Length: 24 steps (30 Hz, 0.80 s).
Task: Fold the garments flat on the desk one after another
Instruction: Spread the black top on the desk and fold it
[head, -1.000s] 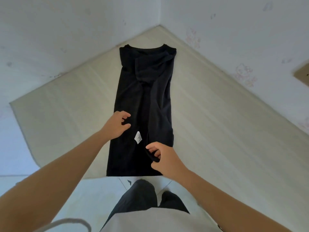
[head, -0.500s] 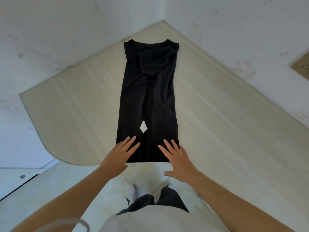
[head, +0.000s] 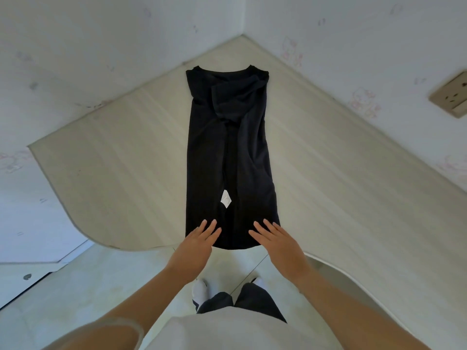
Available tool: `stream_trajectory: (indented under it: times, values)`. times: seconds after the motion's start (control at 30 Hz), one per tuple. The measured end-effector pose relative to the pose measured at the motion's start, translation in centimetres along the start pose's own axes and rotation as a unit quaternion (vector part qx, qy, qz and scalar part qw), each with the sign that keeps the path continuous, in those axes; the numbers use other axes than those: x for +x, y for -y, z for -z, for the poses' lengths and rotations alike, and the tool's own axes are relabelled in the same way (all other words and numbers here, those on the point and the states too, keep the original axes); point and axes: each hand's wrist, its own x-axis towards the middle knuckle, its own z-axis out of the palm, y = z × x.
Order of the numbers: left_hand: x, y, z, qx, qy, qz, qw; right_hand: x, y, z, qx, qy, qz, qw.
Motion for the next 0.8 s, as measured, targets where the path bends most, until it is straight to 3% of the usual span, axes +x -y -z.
stream_trajectory:
  times: [0.1,0.17,0.27,0.4,0.47,0.57,0.7,0.8]
  values:
    - [-0.9,0.3,1.5,-0.18,0.017,0.053,0.982,-0.5,0.0,1.0,0.082,0.013,-0.039,0.996]
    - [-1.1,0.9,3.3,-0.264,0.055,0.076,0.96,-0.4,-0.3,3.1,0.162,0.069,-0.102,0.979]
    - [-0.9,1.9,5.8,-0.3,0.105,0.054,0.947,-0.5,-1.2,6.3,0.254,0.167,-0.171,0.937]
    - [-0.8,3.1,9.3,-0.325,0.177,-0.011,0.929,-0.5,-2.7,10.5,0.332,0.234,-0.15,0.902]
    - [-0.4,3.6,11.6,-0.332,0.184,-0.018,0.925,0.2,-3.4,12.8,0.364,0.229,-0.152,0.89]
    - [1.5,5.3,14.6,-0.331,0.118,-0.005,0.936,3.2,-4.9,15.2,0.386,0.147,-0.157,0.897]
    - [6.2,7.8,15.9,-0.329,-0.035,0.047,0.942,9.4,-6.7,15.8,0.382,0.019,-0.189,0.904]
    - [9.7,8.6,14.3,-0.319,-0.15,0.135,0.926,12.8,-7.7,14.1,0.416,-0.071,-0.268,0.866]
